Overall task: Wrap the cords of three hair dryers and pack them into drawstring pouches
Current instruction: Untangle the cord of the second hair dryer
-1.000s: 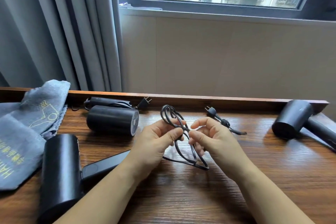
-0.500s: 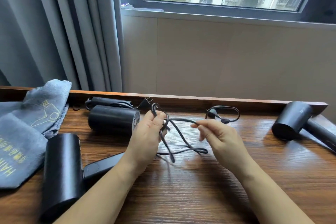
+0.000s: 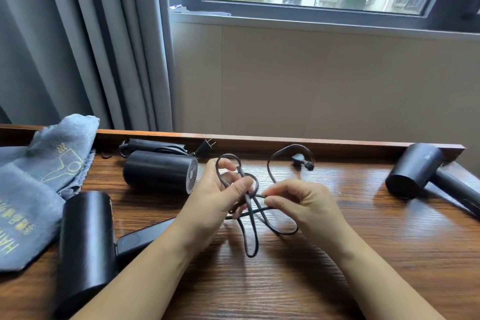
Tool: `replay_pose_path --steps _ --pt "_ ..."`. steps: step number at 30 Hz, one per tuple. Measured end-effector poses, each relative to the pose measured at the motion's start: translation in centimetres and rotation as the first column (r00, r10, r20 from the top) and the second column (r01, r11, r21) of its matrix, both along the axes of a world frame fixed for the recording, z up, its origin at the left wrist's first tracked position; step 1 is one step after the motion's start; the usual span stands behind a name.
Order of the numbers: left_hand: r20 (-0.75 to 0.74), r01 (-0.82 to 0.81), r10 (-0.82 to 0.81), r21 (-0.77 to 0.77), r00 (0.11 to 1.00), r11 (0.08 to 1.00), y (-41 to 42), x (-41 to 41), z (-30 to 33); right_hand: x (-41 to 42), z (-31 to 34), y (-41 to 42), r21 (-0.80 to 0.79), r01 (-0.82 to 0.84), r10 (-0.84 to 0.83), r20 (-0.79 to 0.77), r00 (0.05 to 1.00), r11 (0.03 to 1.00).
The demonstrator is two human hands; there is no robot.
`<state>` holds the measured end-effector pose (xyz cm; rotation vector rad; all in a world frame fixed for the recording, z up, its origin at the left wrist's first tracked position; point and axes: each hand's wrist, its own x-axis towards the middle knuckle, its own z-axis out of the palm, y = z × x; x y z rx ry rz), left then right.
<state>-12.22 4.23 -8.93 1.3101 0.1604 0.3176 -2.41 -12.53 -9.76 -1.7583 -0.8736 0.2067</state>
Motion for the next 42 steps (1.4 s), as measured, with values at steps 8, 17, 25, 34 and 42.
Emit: replay_pose_path --steps 8,17,25,34,42 --pt "0.065 0.123 -0.115 -0.149 0.991 0.981 -0.3 0.1 -0.3 -0.5 -0.1 0.5 0.147 0.002 0.023 -0.162 0.986 0.989" --pt "0.027 0.079 -0.082 0.103 0.996 0.992 -1.0 0.2 -0.5 -0.5 0.0 0.5 0.213 -0.057 0.115 -0.273 0.955 0.975" --pt "-0.052 0.087 -0.074 0.773 0.996 0.628 -1.1 -0.3 -1.1 -0.5 1.5 -0.7 0.347 -0.008 0.03 -0.059 0.998 0.938" --pt "-0.125 0.148 -0.084 0.907 0.989 0.394 -1.9 -0.4 -1.3 -0.6 0.9 0.1 -0.206 0.017 0.032 0.232 0.972 0.978" --pt "-0.165 0.157 -0.024 0.877 0.986 0.454 -1.6 -0.5 -1.6 0.3 2.8 -1.0 0.526 0.138 0.249 -0.598 0.762 0.839"
